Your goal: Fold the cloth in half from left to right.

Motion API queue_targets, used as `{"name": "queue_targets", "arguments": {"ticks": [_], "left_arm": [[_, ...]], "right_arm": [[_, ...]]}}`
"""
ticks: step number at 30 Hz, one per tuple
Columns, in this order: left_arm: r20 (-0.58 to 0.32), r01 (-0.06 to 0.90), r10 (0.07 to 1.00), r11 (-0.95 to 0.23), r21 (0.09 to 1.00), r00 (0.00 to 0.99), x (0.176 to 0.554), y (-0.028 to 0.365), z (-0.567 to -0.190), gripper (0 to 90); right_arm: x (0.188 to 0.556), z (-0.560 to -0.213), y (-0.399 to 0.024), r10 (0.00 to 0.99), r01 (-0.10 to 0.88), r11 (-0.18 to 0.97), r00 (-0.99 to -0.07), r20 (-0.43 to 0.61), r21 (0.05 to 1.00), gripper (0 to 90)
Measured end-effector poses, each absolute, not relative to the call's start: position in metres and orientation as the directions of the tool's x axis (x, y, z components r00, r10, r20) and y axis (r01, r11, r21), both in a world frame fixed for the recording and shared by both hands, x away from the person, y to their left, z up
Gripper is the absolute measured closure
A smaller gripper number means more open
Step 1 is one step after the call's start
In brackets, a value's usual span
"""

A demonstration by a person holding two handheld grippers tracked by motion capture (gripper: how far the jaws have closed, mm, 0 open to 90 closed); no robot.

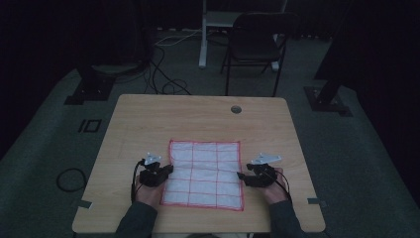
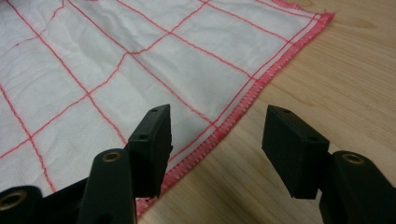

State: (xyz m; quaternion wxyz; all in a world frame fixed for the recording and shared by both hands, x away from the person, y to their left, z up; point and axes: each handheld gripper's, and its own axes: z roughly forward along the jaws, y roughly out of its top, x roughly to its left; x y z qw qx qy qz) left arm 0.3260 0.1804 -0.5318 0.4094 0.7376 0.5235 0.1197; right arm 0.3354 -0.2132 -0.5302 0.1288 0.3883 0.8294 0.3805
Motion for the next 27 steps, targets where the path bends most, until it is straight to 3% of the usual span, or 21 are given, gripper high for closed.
{"name": "queue_targets", "arguments": {"ticks": [14, 27], "left_arm": [[-0.265, 0.688, 0.870, -0.109, 0.718, 0.415, 0.330, 0.182, -0.531, 84.2], [-0.247, 0.713, 0.886, -0.124, 0.690, 0.393, 0.331, 0.180, -0.540, 77.6]], "right_arm": [[0.335, -0.526, -0.179, 0.719, 0.493, 0.430, -0.694, 0.044, 0.756, 58.8], [0.341, -0.538, -0.173, 0.717, 0.514, 0.467, -0.696, 0.033, 0.719, 53.0]]}}
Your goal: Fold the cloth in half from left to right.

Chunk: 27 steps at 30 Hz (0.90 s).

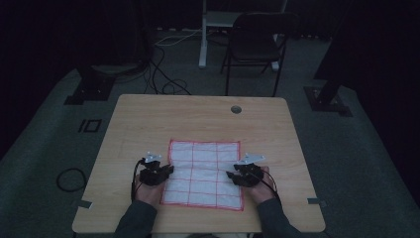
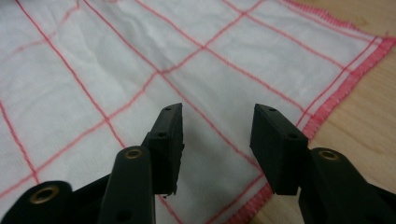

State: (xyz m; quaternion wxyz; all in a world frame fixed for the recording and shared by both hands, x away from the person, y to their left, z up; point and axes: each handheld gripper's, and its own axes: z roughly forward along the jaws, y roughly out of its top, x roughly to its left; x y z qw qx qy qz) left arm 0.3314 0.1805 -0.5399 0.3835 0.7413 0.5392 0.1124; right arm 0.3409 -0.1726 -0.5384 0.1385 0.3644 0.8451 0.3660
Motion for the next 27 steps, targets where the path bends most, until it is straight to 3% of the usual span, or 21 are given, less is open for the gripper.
{"name": "queue_targets", "arguments": {"ticks": [13, 22, 27], "left_arm": [[-0.203, 0.704, 0.900, -0.146, 0.695, 0.387, 0.320, 0.182, -0.539, 75.5], [-0.168, 0.700, 0.904, -0.177, 0.691, 0.394, 0.311, 0.179, -0.538, 75.4], [-0.250, 0.718, 0.889, -0.116, 0.686, 0.383, 0.316, 0.182, -0.539, 72.4]], "right_arm": [[0.334, -0.540, -0.173, 0.721, 0.516, 0.500, -0.693, -0.004, 0.696, 36.2], [0.332, -0.540, -0.176, 0.707, 0.517, 0.513, -0.707, 0.003, 0.685, 29.3], [0.332, -0.540, -0.176, 0.709, 0.518, 0.507, -0.705, 0.008, 0.689, 29.1]]}}
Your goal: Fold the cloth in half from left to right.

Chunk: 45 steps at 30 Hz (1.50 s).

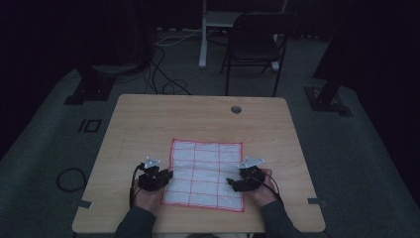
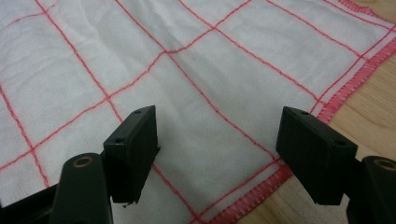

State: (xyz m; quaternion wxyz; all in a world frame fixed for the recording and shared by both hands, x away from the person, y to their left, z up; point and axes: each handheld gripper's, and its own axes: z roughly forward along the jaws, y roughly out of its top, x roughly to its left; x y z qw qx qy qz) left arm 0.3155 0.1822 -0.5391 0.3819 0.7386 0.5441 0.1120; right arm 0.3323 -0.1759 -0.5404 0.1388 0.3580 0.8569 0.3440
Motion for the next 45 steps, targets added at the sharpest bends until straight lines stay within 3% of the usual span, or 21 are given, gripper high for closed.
{"name": "queue_targets", "arguments": {"ticks": [8, 12, 22, 24, 28, 30, 34, 38, 45], "left_arm": [[-0.227, 0.716, 0.891, -0.143, 0.683, 0.394, 0.314, 0.181, -0.540, 87.9], [-0.199, 0.713, 0.893, -0.171, 0.680, 0.404, 0.309, 0.179, -0.538, 89.4], [-0.274, 0.723, 0.874, -0.119, 0.680, 0.402, 0.308, 0.186, -0.536, 89.5], [-0.286, 0.719, 0.869, -0.108, 0.687, 0.404, 0.308, 0.186, -0.533, 89.5], [-0.296, 0.717, 0.864, -0.101, 0.689, 0.406, 0.309, 0.187, -0.532, 89.4], [-0.298, 0.718, 0.864, -0.100, 0.689, 0.406, 0.309, 0.187, -0.532, 89.4], [-0.305, 0.717, 0.862, -0.092, 0.691, 0.404, 0.309, 0.188, -0.531, 89.3], [-0.309, 0.714, 0.859, -0.089, 0.695, 0.408, 0.310, 0.188, -0.530, 89.4], [-0.326, 0.695, 0.843, -0.078, 0.714, 0.429, 0.309, 0.186, -0.523, 89.3]], "right_arm": [[0.331, -0.540, -0.175, 0.721, 0.523, 0.500, -0.693, 0.002, 0.690, 27.5], [0.330, -0.540, -0.176, 0.717, 0.527, 0.502, -0.697, 0.011, 0.686, 27.1], [0.328, -0.538, -0.180, 0.715, 0.532, 0.498, -0.699, 0.023, 0.685, 29.2], [0.327, -0.535, -0.179, 0.719, 0.517, 0.481, -0.695, 0.019, 0.708, 33.6], [0.327, -0.527, -0.173, 0.697, 0.481, 0.443, -0.716, 0.046, 0.757, 59.6], [0.328, -0.524, -0.164, 0.682, 0.463, 0.445, -0.730, 0.045, 0.767, 68.1], [0.330, -0.526, -0.141, 0.654, 0.437, 0.468, -0.755, 0.031, 0.769, 79.3], [0.334, -0.529, -0.123, 0.634, 0.422, 0.486, -0.773, 0.023, 0.765, 85.5], [0.342, -0.539, -0.104, 0.633, 0.445, 0.489, -0.773, 0.046, 0.750, 88.0]]}}
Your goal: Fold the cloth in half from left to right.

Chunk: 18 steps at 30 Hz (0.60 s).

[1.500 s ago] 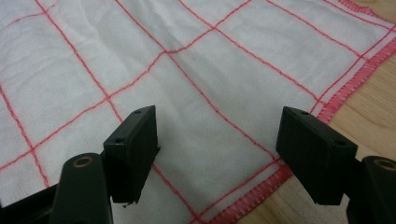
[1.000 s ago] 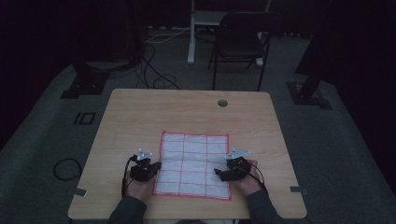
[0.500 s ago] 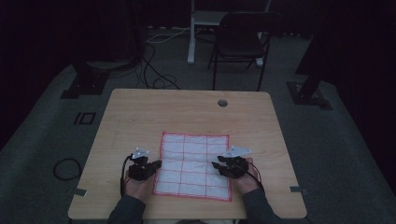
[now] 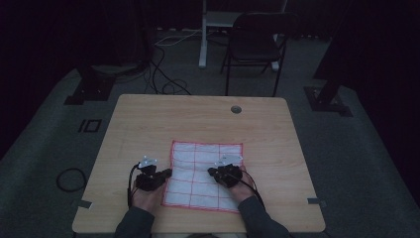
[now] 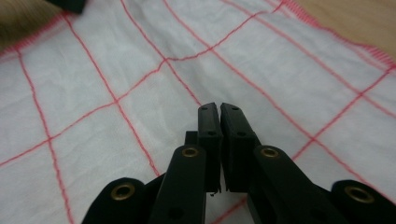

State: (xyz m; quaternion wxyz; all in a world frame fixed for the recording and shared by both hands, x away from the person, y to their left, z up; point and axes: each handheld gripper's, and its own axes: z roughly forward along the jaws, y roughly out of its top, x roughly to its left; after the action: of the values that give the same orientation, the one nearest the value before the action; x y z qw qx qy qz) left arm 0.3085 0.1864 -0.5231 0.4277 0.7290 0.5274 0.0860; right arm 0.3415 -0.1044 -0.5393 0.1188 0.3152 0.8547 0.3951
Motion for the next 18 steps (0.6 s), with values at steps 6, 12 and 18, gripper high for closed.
{"name": "queue_targets", "arguments": {"ticks": [6, 12, 18], "left_arm": [[-0.334, 0.667, 0.818, -0.078, 0.741, 0.467, 0.309, 0.179, -0.510, 89.3], [-0.331, 0.644, 0.793, -0.099, 0.758, 0.511, 0.310, 0.167, -0.497, 89.3], [-0.322, 0.621, 0.768, -0.123, 0.774, 0.553, 0.312, 0.152, -0.486, 89.3]], "right_arm": [[0.343, -0.542, -0.102, 0.637, 0.458, 0.500, -0.769, 0.045, 0.735, 83.9], [0.340, -0.533, -0.115, 0.661, 0.461, 0.473, -0.749, 0.043, 0.751, 71.4], [0.334, -0.525, -0.139, 0.680, 0.459, 0.461, -0.733, 0.029, 0.759, 69.1]]}}
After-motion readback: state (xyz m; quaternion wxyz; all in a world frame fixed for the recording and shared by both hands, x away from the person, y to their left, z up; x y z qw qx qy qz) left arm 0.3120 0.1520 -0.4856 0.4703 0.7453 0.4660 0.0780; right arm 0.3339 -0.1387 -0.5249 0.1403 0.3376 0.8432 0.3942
